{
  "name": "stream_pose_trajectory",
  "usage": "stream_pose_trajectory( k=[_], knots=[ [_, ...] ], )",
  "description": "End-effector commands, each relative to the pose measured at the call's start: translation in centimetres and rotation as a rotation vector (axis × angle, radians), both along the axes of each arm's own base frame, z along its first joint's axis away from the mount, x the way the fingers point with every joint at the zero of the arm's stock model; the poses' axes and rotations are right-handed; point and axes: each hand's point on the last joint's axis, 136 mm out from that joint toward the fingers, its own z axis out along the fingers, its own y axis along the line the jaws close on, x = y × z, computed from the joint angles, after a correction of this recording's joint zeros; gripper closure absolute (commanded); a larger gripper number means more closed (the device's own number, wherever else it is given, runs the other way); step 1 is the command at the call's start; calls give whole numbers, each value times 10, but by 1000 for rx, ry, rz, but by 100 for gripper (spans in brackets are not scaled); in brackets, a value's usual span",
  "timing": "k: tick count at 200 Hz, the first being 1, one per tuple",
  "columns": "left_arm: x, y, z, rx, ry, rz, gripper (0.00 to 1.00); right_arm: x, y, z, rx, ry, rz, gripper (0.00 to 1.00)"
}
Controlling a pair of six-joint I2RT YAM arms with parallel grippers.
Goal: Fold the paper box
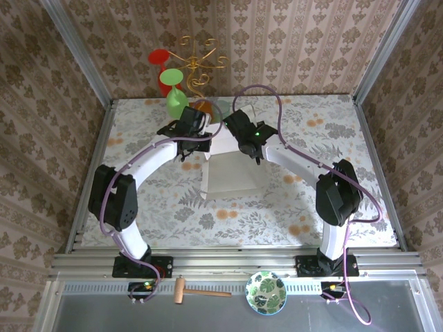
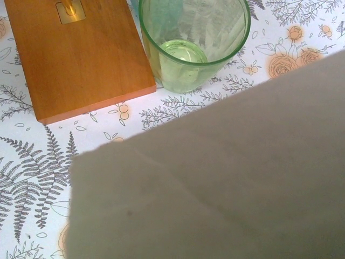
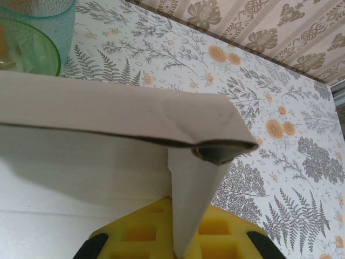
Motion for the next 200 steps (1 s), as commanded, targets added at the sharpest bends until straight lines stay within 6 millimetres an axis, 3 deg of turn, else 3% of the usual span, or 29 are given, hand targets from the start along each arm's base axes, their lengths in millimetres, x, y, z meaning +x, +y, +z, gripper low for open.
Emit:
stream_pose_trajectory(
  k=[1,73,106,200],
  knots=[
    [5,10,-8,56,12,36,100,-6,-10,4,-50,4,-25,100],
    [8,14,-34,108,48,90,100,-10,-10,-14,-41,57,-40,100],
    [7,11,-53,76,62,107,100,-14,-10,-36,-12,104,-44,100],
    [-13,0,-96,26,127,94,100,-18,-15,-69,59,135,0,100]
  ],
)
